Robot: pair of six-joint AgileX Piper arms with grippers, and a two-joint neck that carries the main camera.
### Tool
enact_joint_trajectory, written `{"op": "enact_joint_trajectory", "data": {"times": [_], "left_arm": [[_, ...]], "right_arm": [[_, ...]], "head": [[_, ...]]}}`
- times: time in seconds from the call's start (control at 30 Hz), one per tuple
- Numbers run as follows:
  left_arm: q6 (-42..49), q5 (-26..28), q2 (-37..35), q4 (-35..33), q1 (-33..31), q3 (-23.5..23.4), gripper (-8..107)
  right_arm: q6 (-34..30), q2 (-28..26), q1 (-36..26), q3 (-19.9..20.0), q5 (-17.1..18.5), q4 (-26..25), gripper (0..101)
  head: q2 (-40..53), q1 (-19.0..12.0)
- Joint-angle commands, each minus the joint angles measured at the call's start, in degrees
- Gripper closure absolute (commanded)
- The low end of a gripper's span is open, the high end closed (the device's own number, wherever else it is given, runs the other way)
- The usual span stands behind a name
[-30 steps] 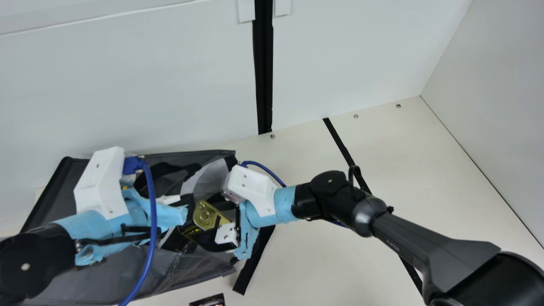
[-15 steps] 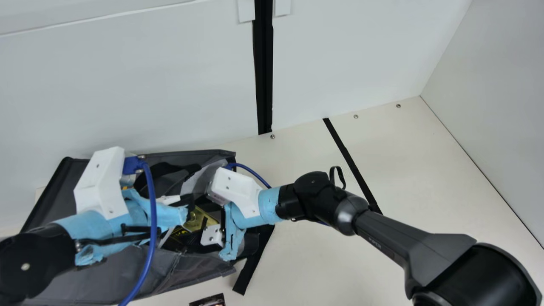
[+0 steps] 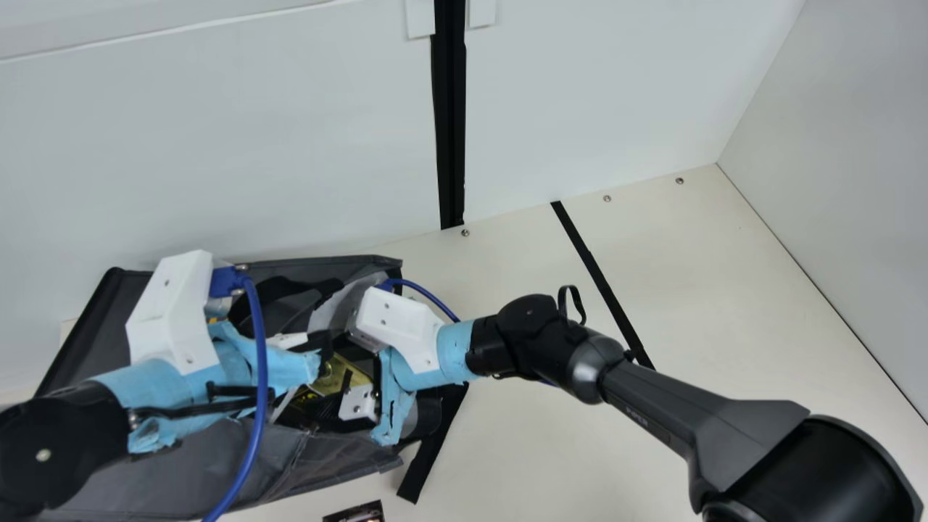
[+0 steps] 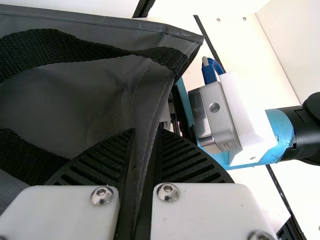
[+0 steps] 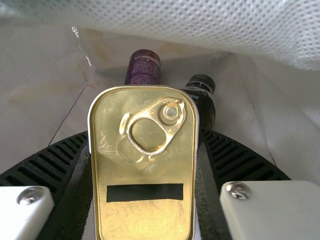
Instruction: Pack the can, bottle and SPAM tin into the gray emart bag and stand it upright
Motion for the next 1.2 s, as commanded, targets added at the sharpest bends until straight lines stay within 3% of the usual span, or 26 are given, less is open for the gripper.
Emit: {"op": "enact_joint_trajectory", "data": {"times": [0.0, 0.3, 1.17], "left_arm": [[0.00, 0.00, 0.00, 0.00, 0.00, 0.00, 107], [0.00, 0.00, 0.00, 0.00, 0.00, 0.00, 107], [0.00, 0.00, 0.00, 0.00, 0.00, 0.00, 107]], "right_arm": [[-0.04, -0.16, -0.05, 0.09, -0.03, -0.14, 35], [-0.04, -1.00, 0.00, 0.92, -0.21, -0.26, 6], [2.55, -10.98, -6.99, 9.85, 3.87, -4.44, 6]], "head": [[-0.05, -1.30], [-0.05, -1.30], [-0.05, -1.30]]}}
